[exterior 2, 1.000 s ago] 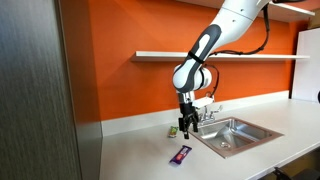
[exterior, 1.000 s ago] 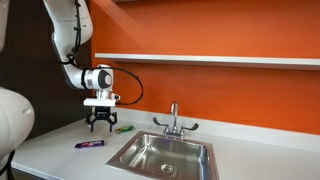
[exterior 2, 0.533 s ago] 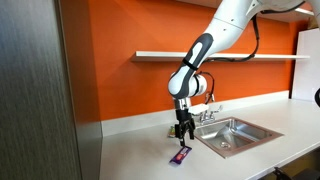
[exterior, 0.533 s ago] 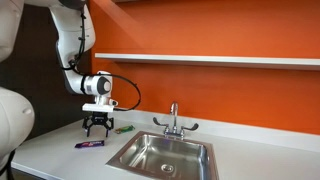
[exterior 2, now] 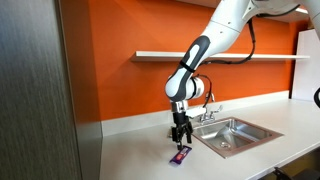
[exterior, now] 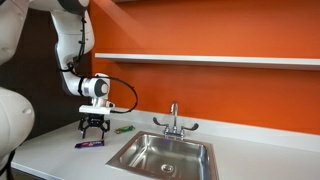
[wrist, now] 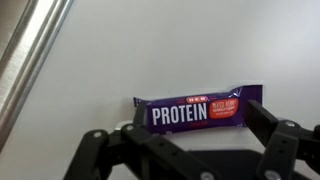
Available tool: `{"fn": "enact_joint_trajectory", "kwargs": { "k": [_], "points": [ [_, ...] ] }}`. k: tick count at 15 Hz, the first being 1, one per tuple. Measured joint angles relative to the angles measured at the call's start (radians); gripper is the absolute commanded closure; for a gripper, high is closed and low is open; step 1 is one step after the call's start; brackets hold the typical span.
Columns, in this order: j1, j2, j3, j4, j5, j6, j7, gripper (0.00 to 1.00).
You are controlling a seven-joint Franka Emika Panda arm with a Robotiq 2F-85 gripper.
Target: Put the candy bar on the shelf
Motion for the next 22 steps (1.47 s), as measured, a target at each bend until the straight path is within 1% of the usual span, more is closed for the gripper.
{"fn": "enact_joint_trajectory", "kwargs": {
  "k": [16,22],
  "points": [
    [0.000,0.000,0.000,-0.001,0.000,0.000,0.000,0.00],
    [-0.004,0.000,-0.007,-0.027,0.017,0.008,0.008,0.00]
  ]
}}
